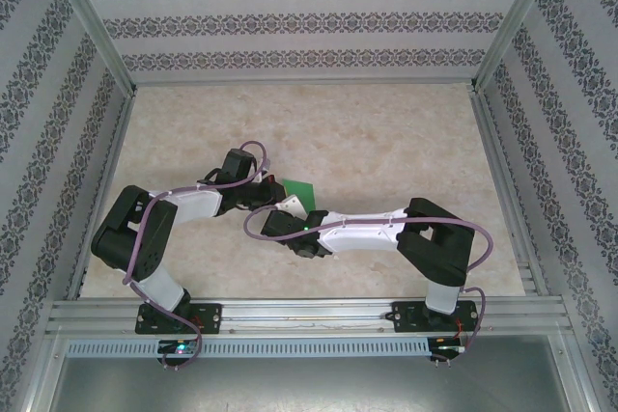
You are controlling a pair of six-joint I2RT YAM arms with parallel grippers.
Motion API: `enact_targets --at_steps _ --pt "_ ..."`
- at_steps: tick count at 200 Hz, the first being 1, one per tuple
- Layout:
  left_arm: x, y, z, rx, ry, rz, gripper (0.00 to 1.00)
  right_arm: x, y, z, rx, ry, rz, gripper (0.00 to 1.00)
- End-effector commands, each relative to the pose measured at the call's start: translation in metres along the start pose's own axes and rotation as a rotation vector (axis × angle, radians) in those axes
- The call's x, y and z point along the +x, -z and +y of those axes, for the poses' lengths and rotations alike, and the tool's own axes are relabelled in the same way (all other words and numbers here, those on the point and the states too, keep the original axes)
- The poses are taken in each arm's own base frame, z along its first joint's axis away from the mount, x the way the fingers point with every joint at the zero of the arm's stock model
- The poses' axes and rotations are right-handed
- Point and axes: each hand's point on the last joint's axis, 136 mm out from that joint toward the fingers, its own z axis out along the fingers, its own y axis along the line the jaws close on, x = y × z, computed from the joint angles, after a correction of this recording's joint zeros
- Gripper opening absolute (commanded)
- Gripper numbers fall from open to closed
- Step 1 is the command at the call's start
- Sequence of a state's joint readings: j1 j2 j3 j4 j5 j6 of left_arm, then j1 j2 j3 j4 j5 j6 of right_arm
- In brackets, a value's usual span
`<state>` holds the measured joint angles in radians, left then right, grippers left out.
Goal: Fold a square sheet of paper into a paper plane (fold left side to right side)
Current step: Fourth fold the wing at the center of the table.
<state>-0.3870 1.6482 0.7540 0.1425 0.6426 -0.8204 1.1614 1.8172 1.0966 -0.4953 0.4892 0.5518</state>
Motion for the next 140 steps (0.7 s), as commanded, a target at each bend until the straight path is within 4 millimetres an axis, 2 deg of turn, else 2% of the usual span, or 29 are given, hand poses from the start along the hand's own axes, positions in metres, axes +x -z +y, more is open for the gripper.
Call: enact_targets --at_steps 1,87,140 --pt "-0.0031 0.004 -0.0137 0.009 -0.023 -0.016 0.0 0.0119 -0.0058 -0.0072 0.059 0.02 0.024 0.37" --pt "-0.0032 0.0047 -0.0122 -0.001 -0.025 -0.018 0.0 0.0174 -0.01 -0.0072 0.063 0.021 0.041 0.25" --pt "-0.0031 0.0044 -0.0106 -0.009 -0.026 -0.017 0.0 0.0208 -0.0131 -0.0063 0.065 0.025 0.053 0.11"
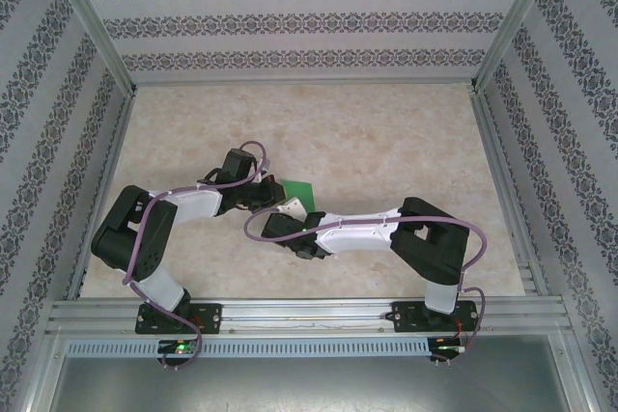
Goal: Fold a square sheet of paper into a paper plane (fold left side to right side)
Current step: Fourth fold the wing at the center of the table.
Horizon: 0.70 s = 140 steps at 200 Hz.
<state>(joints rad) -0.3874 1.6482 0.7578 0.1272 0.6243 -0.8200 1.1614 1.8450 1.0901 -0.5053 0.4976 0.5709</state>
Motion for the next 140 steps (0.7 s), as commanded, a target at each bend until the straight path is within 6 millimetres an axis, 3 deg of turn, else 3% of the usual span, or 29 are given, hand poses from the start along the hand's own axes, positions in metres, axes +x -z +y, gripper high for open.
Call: enact_targets --at_steps 1,38,57,99,140 --pt "-0.002 0.005 -0.014 0.011 -0.032 -0.011 0.0 0.011 -0.005 -0.004 0.037 0.023 0.024 0.11" --pt "0.0 0.007 -0.01 -0.003 -0.036 -0.01 0.08 0.014 -0.008 -0.004 0.039 0.023 0.036 0.06" --pt "-0.001 0.015 -0.005 -0.018 -0.037 -0.02 0.17 0.014 -0.008 -0.004 0.03 0.014 0.039 0.04" --pt "-0.011 0.051 0.008 -0.036 -0.031 -0.066 0.27 0.012 -0.004 -0.005 -0.038 -0.036 0.028 0.04" --pt "-0.02 0.083 0.018 -0.033 -0.027 -0.1 0.29 0.008 0.001 0.007 -0.256 -0.113 0.041 0.04"
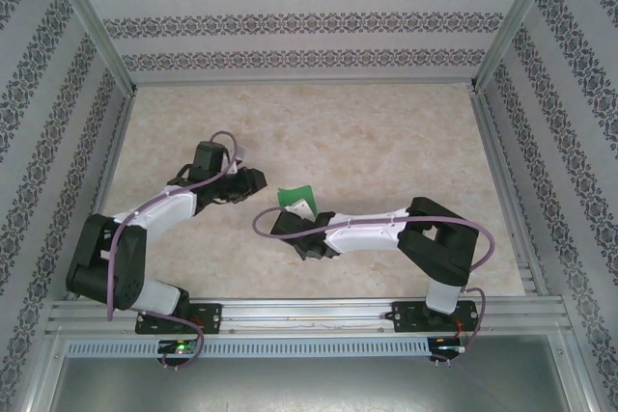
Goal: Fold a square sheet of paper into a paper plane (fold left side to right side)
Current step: Fourth fold the wing at the center of the table.
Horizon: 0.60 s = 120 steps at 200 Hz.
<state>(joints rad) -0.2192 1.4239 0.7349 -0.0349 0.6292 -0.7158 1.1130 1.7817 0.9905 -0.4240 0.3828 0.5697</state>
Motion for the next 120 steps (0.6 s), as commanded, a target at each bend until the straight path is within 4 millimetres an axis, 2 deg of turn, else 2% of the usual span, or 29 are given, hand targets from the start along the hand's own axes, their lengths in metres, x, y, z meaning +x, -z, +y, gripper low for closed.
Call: enact_targets --at_steps 1,48,120 --pt "0.012 0.014 0.013 -0.022 -0.009 0.048 0.29 -0.005 0.005 0.012 -0.164 -0.053 0.005 0.04" --pt "0.024 0.013 0.005 0.042 -0.05 0.108 0.29 -0.005 0.01 0.026 -0.435 -0.14 0.045 0.04" --pt "0.051 -0.013 -0.006 0.086 -0.08 0.201 0.36 -0.009 0.012 0.027 -0.749 -0.311 0.055 0.04"
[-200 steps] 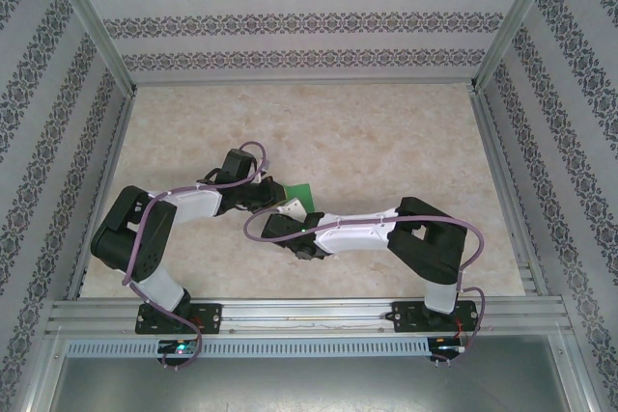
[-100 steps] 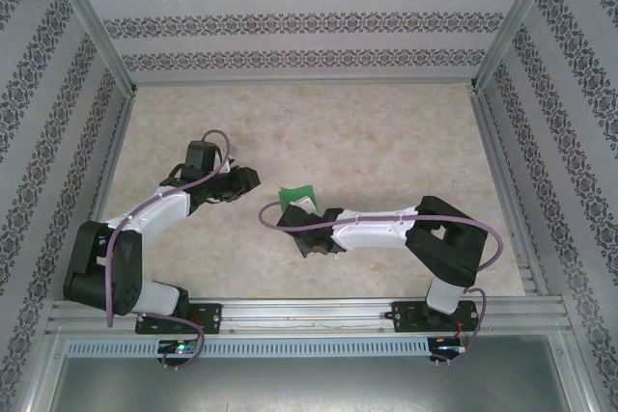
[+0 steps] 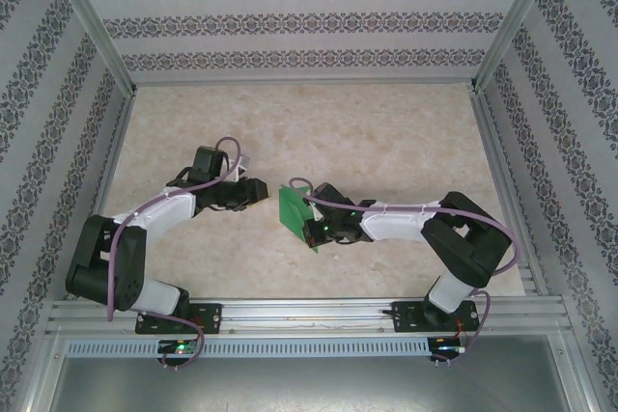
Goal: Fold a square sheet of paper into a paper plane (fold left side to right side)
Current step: Fourth fold the wing at the center of the table.
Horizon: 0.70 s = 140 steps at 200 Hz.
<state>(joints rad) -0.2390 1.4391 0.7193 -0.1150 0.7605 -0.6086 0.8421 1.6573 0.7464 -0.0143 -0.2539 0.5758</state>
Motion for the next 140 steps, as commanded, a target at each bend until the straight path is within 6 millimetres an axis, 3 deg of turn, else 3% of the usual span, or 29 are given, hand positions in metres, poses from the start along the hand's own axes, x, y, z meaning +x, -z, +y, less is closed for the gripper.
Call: enact_targets --at_steps 1,47,140 --pt "0.009 -0.011 -0.005 0.033 -0.028 0.035 0.36 0.003 0.002 0.016 -0.165 -0.039 0.018 0.04" --pt "0.016 -0.035 -0.012 0.046 -0.029 0.056 0.38 0.003 0.002 0.011 -0.278 -0.108 0.021 0.05" --pt "0.021 -0.075 -0.007 -0.016 -0.03 0.105 0.39 0.008 -0.005 0.006 -0.285 -0.127 0.049 0.08"
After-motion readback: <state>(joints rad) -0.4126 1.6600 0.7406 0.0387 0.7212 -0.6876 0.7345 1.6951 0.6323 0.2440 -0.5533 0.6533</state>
